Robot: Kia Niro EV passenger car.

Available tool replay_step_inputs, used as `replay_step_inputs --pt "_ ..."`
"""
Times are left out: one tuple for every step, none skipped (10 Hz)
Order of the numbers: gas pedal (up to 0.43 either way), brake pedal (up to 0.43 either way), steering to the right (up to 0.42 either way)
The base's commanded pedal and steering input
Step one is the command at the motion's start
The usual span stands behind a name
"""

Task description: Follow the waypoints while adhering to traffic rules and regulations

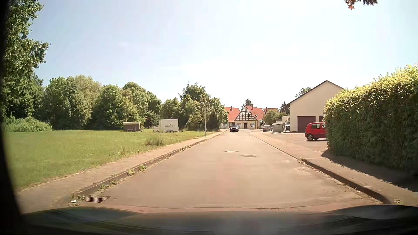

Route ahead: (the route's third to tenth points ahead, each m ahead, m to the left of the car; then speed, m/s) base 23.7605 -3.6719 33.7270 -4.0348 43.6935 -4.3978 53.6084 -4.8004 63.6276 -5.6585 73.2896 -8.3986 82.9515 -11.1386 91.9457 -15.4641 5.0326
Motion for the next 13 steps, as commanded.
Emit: replay_step_inputs --pt "0.157 0.006 0.054" --pt "0.157 0.006 0.054" --pt "0.157 0.006 0.054" --pt "0.157 0.006 0.054" --pt "0.157 0.006 0.055" --pt "0.157 0.006 0.059" --pt "0.169 0.012 0.060" --pt "0.169 0.006 0.061" --pt "0.169 0.006 0.063" --pt "0.169 0.006 0.063" --pt "0.177 0.006 0.062" --pt "0.189 0.006 0.062" --pt "0.197 0.006 0.062"
